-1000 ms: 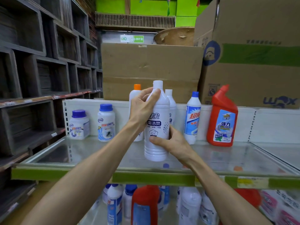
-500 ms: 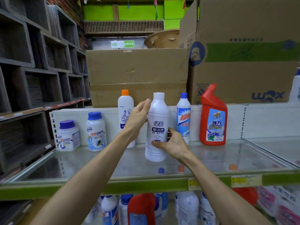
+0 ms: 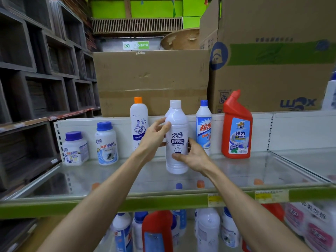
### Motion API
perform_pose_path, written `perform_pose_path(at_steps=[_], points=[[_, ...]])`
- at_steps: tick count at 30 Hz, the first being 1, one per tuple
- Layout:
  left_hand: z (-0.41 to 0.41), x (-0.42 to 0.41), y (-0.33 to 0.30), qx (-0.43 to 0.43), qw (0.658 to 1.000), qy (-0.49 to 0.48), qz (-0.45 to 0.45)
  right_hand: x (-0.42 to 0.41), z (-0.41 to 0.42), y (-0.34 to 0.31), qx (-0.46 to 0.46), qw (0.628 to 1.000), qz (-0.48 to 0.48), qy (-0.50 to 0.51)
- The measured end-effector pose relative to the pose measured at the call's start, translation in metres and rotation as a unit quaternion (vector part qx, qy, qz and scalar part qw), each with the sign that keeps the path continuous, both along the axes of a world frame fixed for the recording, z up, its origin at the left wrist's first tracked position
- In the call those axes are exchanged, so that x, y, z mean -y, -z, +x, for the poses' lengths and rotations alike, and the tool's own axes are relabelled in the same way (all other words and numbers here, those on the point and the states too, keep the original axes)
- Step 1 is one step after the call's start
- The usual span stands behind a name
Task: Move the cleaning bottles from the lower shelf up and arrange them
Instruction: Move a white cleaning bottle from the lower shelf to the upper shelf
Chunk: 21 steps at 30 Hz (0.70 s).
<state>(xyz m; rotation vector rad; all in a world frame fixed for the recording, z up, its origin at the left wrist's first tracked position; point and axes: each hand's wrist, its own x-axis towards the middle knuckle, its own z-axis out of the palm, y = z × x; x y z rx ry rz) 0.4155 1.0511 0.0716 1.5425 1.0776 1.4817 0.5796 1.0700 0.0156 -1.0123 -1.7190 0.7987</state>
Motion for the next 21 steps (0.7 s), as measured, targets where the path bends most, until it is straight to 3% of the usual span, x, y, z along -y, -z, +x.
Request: perform_pose_path(at_steps=[3, 8, 13, 21], points=[[0.001, 0.004, 0.001, -0.017, 0.999, -0.040, 0.005, 0.006, 0.003, -0.001, 0.022, 1.000, -0.005, 0.002], [-0.005, 0.027, 0.004, -0.038, 0.985, -0.119, 0.116, 0.020, 0.004, -0.004, 0.029, 0.993, 0.043, 0.102], [-0.021, 0.059, 0.019, -0.069, 0.975, -0.129, 0.165, 0.048, 0.001, -0.012, 0.038, 0.965, 0.184, 0.183], [-0.055, 0.111, 0.058, -0.022, 0.972, -0.123, 0.198, 0.120, -0.005, 0.012, 0.033, 0.913, 0.359, 0.192]])
